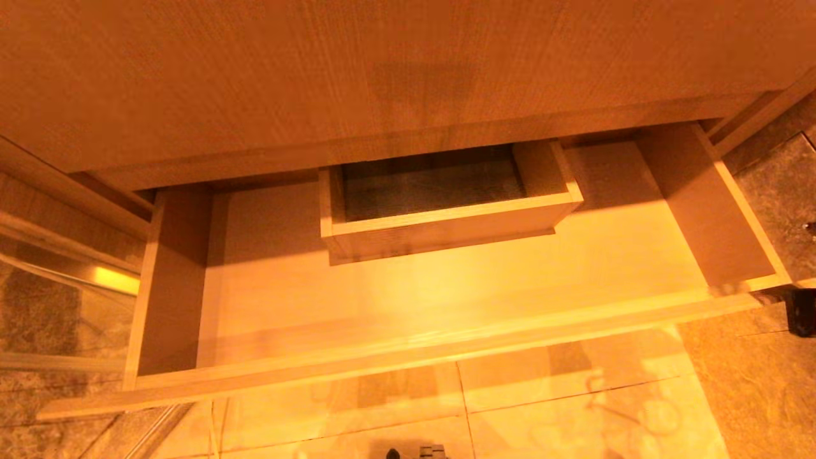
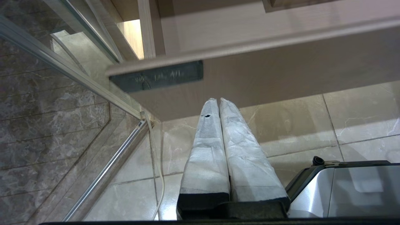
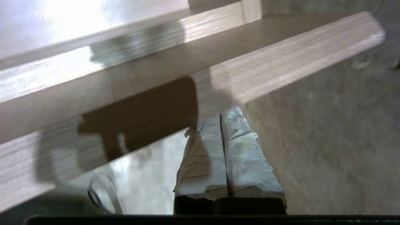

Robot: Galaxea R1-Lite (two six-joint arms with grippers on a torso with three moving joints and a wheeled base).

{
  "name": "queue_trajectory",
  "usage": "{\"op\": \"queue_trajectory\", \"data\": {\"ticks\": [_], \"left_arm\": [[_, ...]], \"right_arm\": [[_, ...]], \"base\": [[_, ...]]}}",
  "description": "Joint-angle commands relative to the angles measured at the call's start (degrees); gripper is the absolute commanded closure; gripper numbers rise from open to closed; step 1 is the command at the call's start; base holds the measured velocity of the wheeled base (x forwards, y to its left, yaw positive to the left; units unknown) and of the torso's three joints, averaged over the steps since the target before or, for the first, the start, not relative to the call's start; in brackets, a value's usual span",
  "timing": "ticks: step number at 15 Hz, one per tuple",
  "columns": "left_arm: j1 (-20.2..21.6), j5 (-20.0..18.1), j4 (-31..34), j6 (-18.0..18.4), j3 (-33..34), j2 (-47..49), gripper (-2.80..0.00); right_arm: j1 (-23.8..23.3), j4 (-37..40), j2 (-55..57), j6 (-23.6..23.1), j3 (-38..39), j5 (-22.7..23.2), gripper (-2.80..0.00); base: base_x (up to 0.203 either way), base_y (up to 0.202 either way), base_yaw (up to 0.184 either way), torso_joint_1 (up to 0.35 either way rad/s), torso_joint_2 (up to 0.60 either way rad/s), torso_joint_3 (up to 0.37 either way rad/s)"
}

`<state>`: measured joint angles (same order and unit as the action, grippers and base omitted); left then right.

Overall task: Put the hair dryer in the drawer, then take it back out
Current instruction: Close the drawer

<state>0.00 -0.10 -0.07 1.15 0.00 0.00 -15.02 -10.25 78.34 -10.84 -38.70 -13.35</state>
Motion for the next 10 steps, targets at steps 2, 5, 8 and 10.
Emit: {"op": "queue_trajectory", "data": {"ticks": [2, 5, 8, 10], "left_arm": [[0.0, 0.0, 0.0, 0.0, 0.1, 0.0, 0.00], [0.0, 0.0, 0.0, 0.0, 0.1, 0.0, 0.00], [0.0, 0.0, 0.0, 0.0, 0.1, 0.0, 0.00], [0.0, 0.0, 0.0, 0.0, 0.1, 0.0, 0.00]], "right_arm": [[1.9, -8.8, 0.7, 1.4, -0.3, 1.4, 0.00], [5.1, -23.2, 2.6, 1.7, -0.3, 1.8, 0.00], [5.3, -23.0, 2.3, 1.3, 0.0, 1.7, 0.00], [4.9, -17.3, 0.1, 0.0, 0.9, 1.7, 0.00]], "base": [[0.000, 0.000, 0.000, 0.000, 0.00, 0.000], [0.000, 0.000, 0.000, 0.000, 0.00, 0.000], [0.000, 0.000, 0.000, 0.000, 0.00, 0.000], [0.000, 0.000, 0.000, 0.000, 0.00, 0.000]]}}
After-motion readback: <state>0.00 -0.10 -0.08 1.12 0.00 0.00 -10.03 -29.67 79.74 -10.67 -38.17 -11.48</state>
